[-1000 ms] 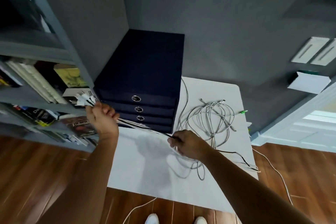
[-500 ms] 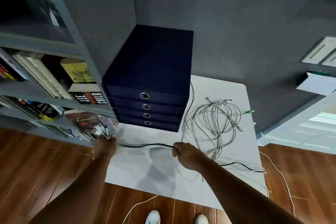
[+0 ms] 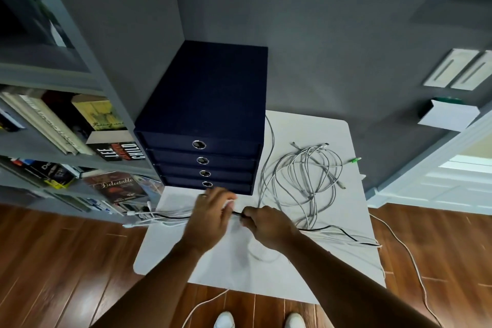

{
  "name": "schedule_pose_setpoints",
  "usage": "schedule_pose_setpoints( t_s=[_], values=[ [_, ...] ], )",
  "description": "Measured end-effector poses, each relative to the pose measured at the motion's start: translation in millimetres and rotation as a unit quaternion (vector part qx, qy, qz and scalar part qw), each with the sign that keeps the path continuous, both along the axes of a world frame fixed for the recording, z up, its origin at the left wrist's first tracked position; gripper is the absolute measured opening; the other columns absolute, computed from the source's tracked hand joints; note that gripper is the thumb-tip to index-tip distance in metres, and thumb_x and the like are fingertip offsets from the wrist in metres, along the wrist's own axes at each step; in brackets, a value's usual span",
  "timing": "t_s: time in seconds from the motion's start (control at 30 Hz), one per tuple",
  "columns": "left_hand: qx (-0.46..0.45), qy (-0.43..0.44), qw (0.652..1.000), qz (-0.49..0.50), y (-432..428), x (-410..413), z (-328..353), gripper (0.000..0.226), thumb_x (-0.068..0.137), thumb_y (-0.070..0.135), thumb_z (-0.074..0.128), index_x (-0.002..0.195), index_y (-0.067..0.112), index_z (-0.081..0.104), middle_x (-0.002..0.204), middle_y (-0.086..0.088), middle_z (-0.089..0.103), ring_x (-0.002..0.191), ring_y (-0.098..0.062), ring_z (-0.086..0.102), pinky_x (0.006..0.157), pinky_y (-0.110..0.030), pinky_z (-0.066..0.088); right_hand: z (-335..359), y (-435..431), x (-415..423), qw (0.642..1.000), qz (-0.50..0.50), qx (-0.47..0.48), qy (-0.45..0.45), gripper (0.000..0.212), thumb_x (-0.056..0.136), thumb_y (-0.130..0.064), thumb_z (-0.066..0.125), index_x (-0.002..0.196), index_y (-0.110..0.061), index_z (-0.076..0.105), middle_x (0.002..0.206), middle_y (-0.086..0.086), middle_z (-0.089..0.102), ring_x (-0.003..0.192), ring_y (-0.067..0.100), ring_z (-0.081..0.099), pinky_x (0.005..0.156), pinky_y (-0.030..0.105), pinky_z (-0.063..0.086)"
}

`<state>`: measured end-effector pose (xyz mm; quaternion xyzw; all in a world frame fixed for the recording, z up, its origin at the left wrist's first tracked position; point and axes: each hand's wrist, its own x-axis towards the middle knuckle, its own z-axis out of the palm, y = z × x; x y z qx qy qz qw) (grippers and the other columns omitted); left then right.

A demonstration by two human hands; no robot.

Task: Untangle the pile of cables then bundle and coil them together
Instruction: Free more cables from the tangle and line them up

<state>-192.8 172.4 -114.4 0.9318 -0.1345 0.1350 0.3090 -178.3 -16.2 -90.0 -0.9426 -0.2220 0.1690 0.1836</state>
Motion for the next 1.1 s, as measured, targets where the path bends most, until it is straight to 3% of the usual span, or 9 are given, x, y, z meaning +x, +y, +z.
schedule_pose_setpoints(
  t_s=[0.13, 0.23, 0.33, 0.4, 0.53, 0.67, 0.8, 0.93, 1.1],
  values=[
    [0.026, 0.075, 0.995, -0.067, -23, 4, 0, 0.048, 0.103, 0.051, 0.023, 0.092, 0.022, 0.060, 0.077, 0.005, 0.068, 0.070, -0.014, 0.059, 0.070, -0.032, 0.050, 10, -6, 3, 1.000, 0.003, 0.021, 0.000, 0.035, 0.102, -0.042, 0.041, 0.114, -0.016, 0.062, 0.102, 0.013, 0.070, 0.091, 0.034, 0.064, 0.075, 0.036, 0.047],
    [0.052, 0.044, 0.996, -0.064, -22, 12, -5, 0.050, 0.102, 0.051, 0.027, 0.077, 0.021, 0.058, 0.064, 0.001, 0.063, 0.058, -0.020, 0.056, 0.057, -0.035, 0.047, 21, -14, 8, 0.997, -0.002, 0.058, 0.048, 0.030, 0.098, -0.043, 0.050, 0.108, -0.019, 0.066, 0.101, 0.006, 0.071, 0.088, 0.026, 0.064, 0.074, 0.033, 0.049],
    [0.066, 0.015, 0.996, -0.059, -18, 20, 0, 0.043, 0.101, 0.047, 0.038, 0.066, 0.024, 0.048, 0.053, -0.001, 0.054, 0.049, -0.020, 0.048, 0.050, -0.027, 0.034, 30, -35, 20, 0.989, -0.009, 0.053, 0.135, 0.017, 0.093, -0.035, 0.060, 0.085, -0.021, 0.063, 0.076, 0.000, 0.063, 0.062, 0.014, 0.058, 0.056, 0.022, 0.044],
    [0.072, 0.015, 0.997, -0.038, -8, 23, 2, 0.041, 0.099, 0.048, 0.040, 0.064, 0.027, 0.042, 0.051, 0.000, 0.052, 0.048, -0.020, 0.046, 0.050, -0.025, 0.030, 35, -59, 25, 0.978, -0.034, 0.077, 0.189, 0.020, 0.091, -0.029, 0.062, 0.073, -0.019, 0.059, 0.064, 0.001, 0.059, 0.049, 0.017, 0.055, 0.048, 0.025, 0.043],
    [0.087, 0.049, 0.995, -0.022, 10, 25, 4, 0.046, 0.097, 0.054, 0.037, 0.060, 0.026, 0.034, 0.050, 0.000, 0.038, 0.049, -0.020, 0.039, 0.051, -0.028, 0.028, 37, -98, 20, 0.955, -0.087, 0.114, 0.258, 0.022, 0.092, -0.023, 0.064, 0.078, -0.005, 0.062, 0.055, 0.007, 0.056, 0.041, 0.016, 0.047, 0.049, 0.024, 0.040],
    [0.103, 0.086, 0.991, 0.009, 29, 24, 0, 0.047, 0.096, 0.054, 0.039, 0.057, 0.029, 0.033, 0.048, 0.004, 0.038, 0.049, -0.017, 0.041, 0.049, -0.027, 0.030, 29, -124, 17, 0.974, -0.094, 0.072, 0.193, 0.026, 0.091, -0.028, 0.066, 0.068, -0.019, 0.058, 0.053, -0.004, 0.056, 0.048, 0.011, 0.051, 0.052, 0.019, 0.042],
    [0.114, 0.139, 0.983, 0.038, 44, 22, -8, 0.050, 0.102, 0.046, 0.046, 0.059, 0.020, 0.039, 0.052, -0.001, 0.044, 0.053, -0.018, 0.046, 0.054, -0.034, 0.038, 15, -138, 15, 0.983, -0.107, 0.100, 0.111, 0.027, 0.095, -0.024, 0.062, 0.071, -0.027, 0.050, 0.065, -0.006, 0.053, 0.057, 0.003, 0.050, 0.061, 0.022, 0.040],
    [0.137, 0.214, 0.967, 0.032, 39, 28, -6, 0.045, 0.103, 0.045, 0.044, 0.067, 0.019, 0.055, 0.064, 0.002, 0.060, 0.065, -0.018, 0.058, 0.065, -0.033, 0.046, 12, -130, 18, 0.980, -0.115, 0.149, 0.056, 0.017, 0.098, -0.026, 0.059, 0.083, -0.020, 0.055, 0.075, 0.001, 0.056, 0.068, 0.014, 0.052, 0.065, 0.024, 0.040],
    [0.147, 0.282, 0.948, -0.016, 22, 43, 10, 0.035, 0.104, 0.043, 0.041, 0.089, 0.022, 0.063, 0.085, 0.002, 0.068, 0.082, -0.024, 0.064, 0.073, -0.035, 0.049, 22, -127, 23, 0.973, -0.113, 0.192, 0.051, 0.020, 0.099, -0.024, 0.059, 0.084, -0.011, 0.055, 0.064, -0.005, 0.047, 0.059, 0.006, 0.044, 0.059, 0.019, 0.035]
  ],
)
